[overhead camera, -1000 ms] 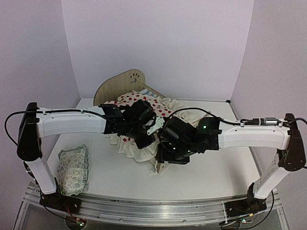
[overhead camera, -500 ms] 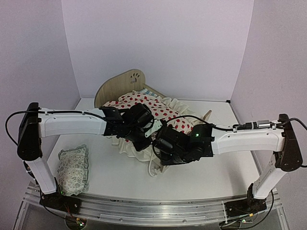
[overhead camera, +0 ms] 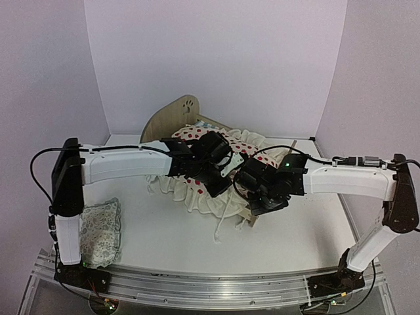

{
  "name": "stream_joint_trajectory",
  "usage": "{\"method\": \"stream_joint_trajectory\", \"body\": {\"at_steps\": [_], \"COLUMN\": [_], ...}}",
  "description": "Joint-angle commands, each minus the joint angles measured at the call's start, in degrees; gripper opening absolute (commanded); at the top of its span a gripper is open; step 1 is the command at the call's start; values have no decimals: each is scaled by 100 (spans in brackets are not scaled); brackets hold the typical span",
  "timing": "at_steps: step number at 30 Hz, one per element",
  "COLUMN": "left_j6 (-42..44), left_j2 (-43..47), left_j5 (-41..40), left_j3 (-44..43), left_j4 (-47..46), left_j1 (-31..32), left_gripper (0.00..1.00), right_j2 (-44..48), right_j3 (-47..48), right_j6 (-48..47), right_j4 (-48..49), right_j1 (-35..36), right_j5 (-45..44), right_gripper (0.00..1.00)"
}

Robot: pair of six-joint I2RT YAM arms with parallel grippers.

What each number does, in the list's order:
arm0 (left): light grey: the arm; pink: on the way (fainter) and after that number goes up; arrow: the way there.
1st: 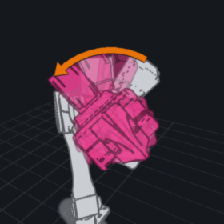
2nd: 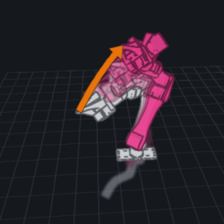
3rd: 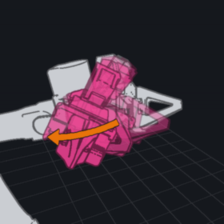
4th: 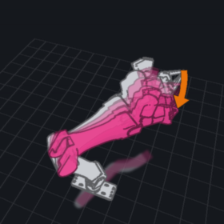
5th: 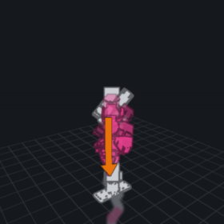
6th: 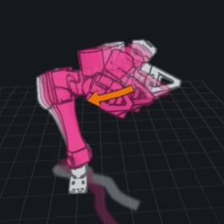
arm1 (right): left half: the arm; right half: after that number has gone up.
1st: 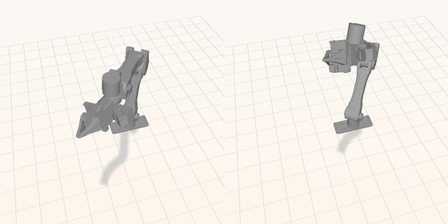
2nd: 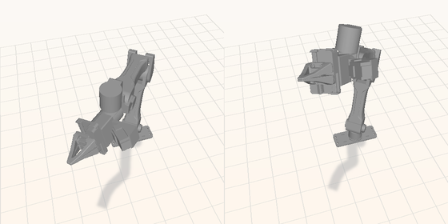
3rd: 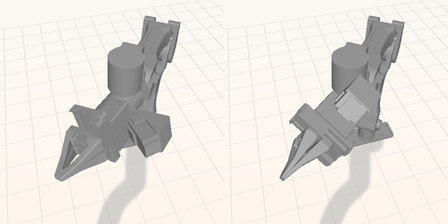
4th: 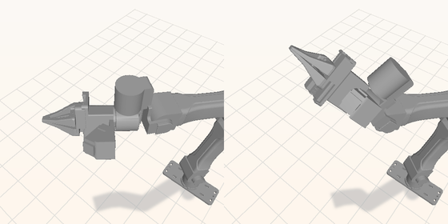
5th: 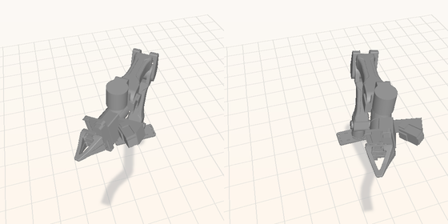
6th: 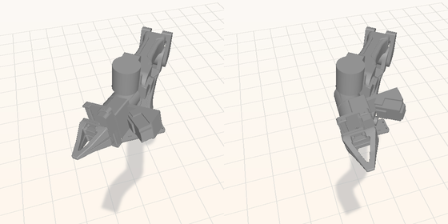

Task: Set up the pet bed
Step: Cross the right ropes of the mattress closest to the robot.

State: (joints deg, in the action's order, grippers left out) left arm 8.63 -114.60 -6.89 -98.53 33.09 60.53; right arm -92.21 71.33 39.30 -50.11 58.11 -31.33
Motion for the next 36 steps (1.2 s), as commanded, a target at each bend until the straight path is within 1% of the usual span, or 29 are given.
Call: {"method": "stream_joint_trajectory", "body": {"at_steps": [1,4,7,13,16,18,20,23,25,27,29,32,36], "left_j6": [-403,-559,-662,-714,-726,-746,-764,-749,-735,-729,-726,-729,-680], "left_j2": [-865,-1198,-1486,-1681,-1709,-1710,-1701,-1669,-1641,-1626,-1611,-1594,-1481], "left_j5": [187,122,221,241,300,351,395,420,432,463,489,478,432], "left_j3": [-1255,-1558,-1791,-1923,-1971,-1987,-1994,-1973,-1925,-1886,-1846,-1811,-1671], "left_j4": [112,89,107,89,57,37,16,-7,-32,-51,-64,-49,-89], "left_j1": [-31,-33,-32,-25,-21,-24,-24,-29,-30,-31,-32,-33,-32], "left_gripper": [8,11,12,13,13,13,14,15,15,15,15,15,15], "right_j2": [197,371,521,992,1286,1508,1798,2335,2655,2800,2665,2064,1193], "right_j3": [39,-83,-163,-341,-361,-417,-605,-1070,-1383,-1521,-1461,-1283,-973], "right_j6": [-721,-907,-1091,-1269,-1211,-993,-557,418,1091,1688,2420,3544,4565], "right_j4": [927,1033,1090,1205,1203,1190,1188,1180,1179,1084,790,490,149], "right_j1": [-535,-772,-895,-922,-922,-923,-922,-870,-588,6,460,933,1223], "right_j5": [-586,-432,-208,387,737,975,1138,1242,926,237,-311,-606,-1053], "right_gripper": [40,40,43,53,57,59,59,57,55,54,52,52,50]}}
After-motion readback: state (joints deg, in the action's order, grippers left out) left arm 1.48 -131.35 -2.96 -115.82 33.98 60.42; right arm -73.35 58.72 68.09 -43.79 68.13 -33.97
